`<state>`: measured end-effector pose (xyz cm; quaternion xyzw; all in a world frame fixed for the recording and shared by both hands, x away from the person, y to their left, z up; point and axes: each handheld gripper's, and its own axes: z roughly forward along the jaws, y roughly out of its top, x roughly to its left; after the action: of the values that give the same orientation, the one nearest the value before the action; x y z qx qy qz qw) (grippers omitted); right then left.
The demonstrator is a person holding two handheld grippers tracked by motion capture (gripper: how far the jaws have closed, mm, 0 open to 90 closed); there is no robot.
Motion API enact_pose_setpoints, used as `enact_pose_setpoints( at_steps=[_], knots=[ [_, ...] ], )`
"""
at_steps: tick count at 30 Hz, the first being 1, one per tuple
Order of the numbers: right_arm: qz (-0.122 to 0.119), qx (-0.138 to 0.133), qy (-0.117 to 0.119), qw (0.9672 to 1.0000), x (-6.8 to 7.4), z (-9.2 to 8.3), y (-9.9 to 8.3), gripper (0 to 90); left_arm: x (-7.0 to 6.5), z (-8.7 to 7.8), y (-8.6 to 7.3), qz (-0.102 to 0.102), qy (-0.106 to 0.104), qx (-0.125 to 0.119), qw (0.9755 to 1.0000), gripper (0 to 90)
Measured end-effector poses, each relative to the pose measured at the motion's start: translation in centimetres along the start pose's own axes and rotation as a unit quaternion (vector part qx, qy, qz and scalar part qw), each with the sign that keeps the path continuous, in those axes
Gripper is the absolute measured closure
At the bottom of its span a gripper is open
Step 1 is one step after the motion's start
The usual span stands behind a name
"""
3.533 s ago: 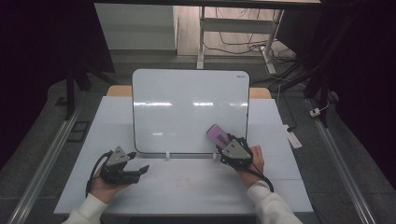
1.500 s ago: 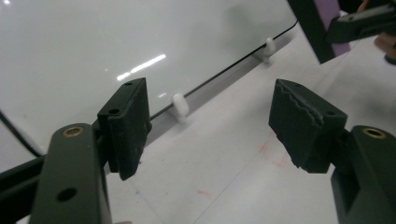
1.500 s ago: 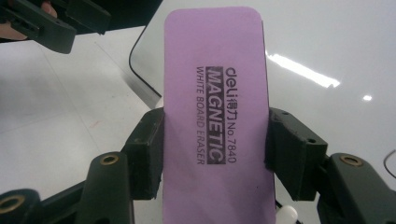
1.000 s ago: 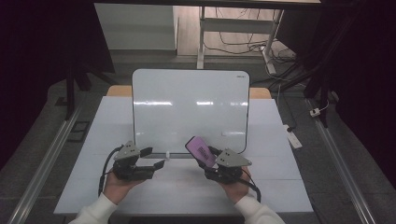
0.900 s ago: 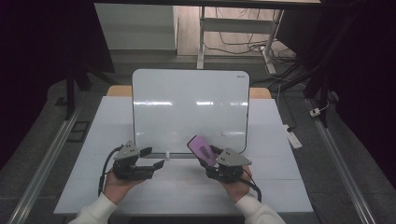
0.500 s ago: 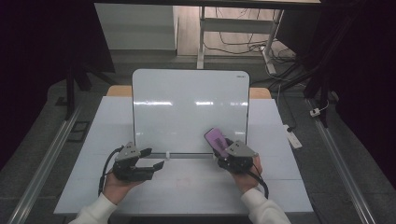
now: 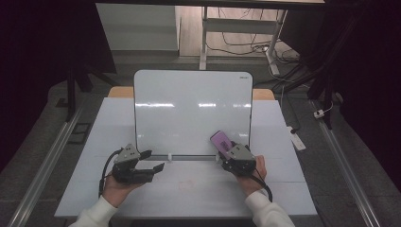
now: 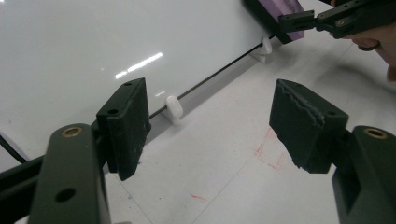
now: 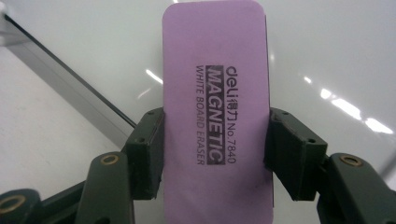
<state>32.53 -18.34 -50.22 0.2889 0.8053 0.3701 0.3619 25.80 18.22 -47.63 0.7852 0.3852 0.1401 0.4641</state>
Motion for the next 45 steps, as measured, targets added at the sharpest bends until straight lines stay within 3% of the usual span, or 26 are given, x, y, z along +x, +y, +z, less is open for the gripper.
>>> enact_pose_setpoints(
  at_steps=[3, 6, 10, 12, 14, 18, 20, 23, 30, 39, 45],
  knots=[
    [0.017, 0.008, -0.022, 0.9996, -1.1, -0.6, -0.5, 41.1, 0.1, -0.1, 0.0, -0.001, 0.001, -0.001, 1.0, 29.5],
    [0.026, 0.009, -0.022, 0.9994, -1.4, -0.7, -0.7, 41.2, 0.1, -0.1, 0.0, -0.001, 0.001, -0.001, 1.0, 29.5],
    [0.026, 0.012, 0.011, 0.9995, -0.4, -0.6, -0.1, 41.1, 0.0, 0.1, 0.0, -0.001, 0.0, -0.001, 1.0, 29.5],
    [0.034, -0.015, 0.029, 0.9989, 0.0, -1.1, 0.8, 41.2, -0.1, 0.1, 0.1, 0.0, -0.002, -0.001, 1.0, 29.6],
    [0.026, -0.038, 0.045, 0.9979, 0.9, -1.7, 1.9, 41.2, -0.4, 0.3, 0.3, 0.001, -0.005, -0.003, 1.0, 29.6],
    [0.017, -0.062, 0.088, 0.994, 3.1, -2.0, 3.1, 41.1, -0.8, 0.5, 0.6, 0.005, -0.012, -0.004, 0.9999, 29.8],
    [0.018, -0.066, 0.101, 0.9925, 3.8, -1.8, 3.3, 41.1, -1.0, 0.6, 0.7, 0.005, -0.016, -0.005, 0.9999, 30.1],
    [0.038, -0.071, 0.12, 0.9895, 4.5, -1.6, 3.4, 41.1, -1.3, 0.8, 0.9, 0.003, -0.023, -0.007, 0.9997, 30.5],
    [0.041, -0.086, 0.147, 0.9846, 5.9, -1.6, 3.8, 41.1, -1.9, 1.8, 1.7, -0.007, -0.045, -0.013, 0.9989, 31.3],
    [0.038, -0.104, 0.152, 0.9822, 7.3, -1.7, 3.9, 41.1, -2.8, 3.6, 3.0, -0.018, -0.079, -0.021, 0.9965, 35.5],
    [0.041, -0.121, 0.148, 0.9808, 8.1, -1.9, 4.0, 41.0, -2.5, 4.2, 3.3, -0.043, -0.099, -0.028, 0.9938, 49.1]
  ],
)
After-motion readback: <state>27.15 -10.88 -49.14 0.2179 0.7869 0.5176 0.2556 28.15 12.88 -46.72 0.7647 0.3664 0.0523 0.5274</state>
